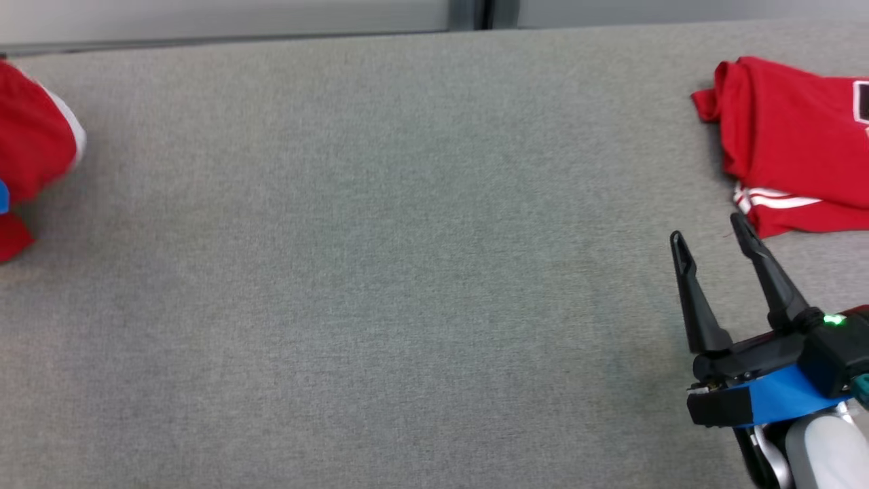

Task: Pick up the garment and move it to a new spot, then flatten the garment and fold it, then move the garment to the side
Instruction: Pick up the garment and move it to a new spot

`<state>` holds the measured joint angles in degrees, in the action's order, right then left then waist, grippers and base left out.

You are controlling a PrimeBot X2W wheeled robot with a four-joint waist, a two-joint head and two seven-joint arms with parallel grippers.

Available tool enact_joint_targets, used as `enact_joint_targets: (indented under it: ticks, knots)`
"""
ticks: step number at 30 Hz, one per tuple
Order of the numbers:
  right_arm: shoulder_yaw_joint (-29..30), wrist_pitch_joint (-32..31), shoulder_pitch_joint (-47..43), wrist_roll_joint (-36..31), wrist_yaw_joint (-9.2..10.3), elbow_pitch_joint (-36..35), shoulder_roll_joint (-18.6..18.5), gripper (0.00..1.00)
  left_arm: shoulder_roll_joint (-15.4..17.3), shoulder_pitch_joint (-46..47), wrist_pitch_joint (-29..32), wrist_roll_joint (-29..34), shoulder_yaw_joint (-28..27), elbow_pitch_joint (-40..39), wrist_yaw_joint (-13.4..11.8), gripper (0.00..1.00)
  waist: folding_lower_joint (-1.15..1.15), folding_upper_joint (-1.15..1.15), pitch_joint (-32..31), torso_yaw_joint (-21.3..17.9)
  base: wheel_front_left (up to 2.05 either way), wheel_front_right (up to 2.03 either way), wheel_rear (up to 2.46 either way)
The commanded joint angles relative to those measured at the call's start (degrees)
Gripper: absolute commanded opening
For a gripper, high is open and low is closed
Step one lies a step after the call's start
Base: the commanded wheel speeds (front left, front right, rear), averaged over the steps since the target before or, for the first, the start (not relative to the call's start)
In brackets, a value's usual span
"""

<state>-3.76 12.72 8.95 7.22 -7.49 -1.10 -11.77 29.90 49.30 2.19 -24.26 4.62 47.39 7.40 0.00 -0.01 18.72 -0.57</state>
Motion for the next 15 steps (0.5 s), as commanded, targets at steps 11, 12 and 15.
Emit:
enact_joint_targets:
  ticks: [11, 12, 15]
  knots:
    - [-1.6, 2.18, -1.42, 1.53, -0.01, 6.49, 4.33, 1.0, 0.53, 4.32, -8.37, 0.54, 9.67, -13.92, 0.1, 0.0, 0.0, 0.01, -6.72, -6.73, 0.0, 0.0, 0.0]
    - [-1.84, 2.2, -1.43, 1.63, -0.01, 7.01, 4.79, 1.0, 0.13, 4.53, -8.15, 0.26, 10.3, -15.59, 0.1, 0.0, 0.0, 0.01, -7.02, -7.53, 0.0, 0.0, 0.0]
    - [-2.45, 2.4, -1.45, 2.05, -0.01, 8.56, 5.75, 1.0, -1.76, 5.15, -6.8, 0.25, 12.02, -20.53, -0.12, 0.0, 0.0, 0.01, -7.48, -9.89, 0.0, 0.0, 0.0]
